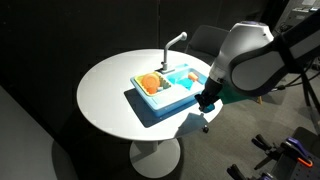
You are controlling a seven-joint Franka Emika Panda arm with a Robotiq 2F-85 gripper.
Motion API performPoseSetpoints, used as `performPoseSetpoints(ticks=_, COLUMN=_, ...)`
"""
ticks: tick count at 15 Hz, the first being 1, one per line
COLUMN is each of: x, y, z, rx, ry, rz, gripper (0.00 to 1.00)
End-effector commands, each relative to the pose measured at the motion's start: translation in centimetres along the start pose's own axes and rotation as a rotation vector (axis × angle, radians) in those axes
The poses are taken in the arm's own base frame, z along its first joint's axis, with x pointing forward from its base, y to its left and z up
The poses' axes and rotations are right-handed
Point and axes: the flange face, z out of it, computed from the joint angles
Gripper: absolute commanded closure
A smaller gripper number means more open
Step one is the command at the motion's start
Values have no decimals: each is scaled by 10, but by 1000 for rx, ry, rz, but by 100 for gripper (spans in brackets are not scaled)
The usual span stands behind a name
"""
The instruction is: Pick up the blue mug from the dish rack and put it on the table
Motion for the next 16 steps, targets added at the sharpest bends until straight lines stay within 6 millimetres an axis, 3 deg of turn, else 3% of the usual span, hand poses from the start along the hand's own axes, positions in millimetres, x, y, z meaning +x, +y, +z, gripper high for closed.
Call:
performPoseSetpoints(ticks=1, x=14, y=2, z=11, rx=5, ry=-1, rz=-23, gripper=98)
performPoseSetpoints(ticks=10, x=23, y=11, z=36, rx=-24, ry=-42, rz=-2, gripper=98)
performPoseSetpoints(ticks=11, x=23, y=12, z=37, rx=-27, ry=-45, rz=0, gripper=69)
performPoseSetpoints(ticks=12, x=23, y=12, z=38, rx=-28, ry=-45, rz=1, gripper=68)
performPoseSetpoints(ticks=16, x=24, y=11, z=39, rx=-29, ry=-47, rz=1, gripper=39)
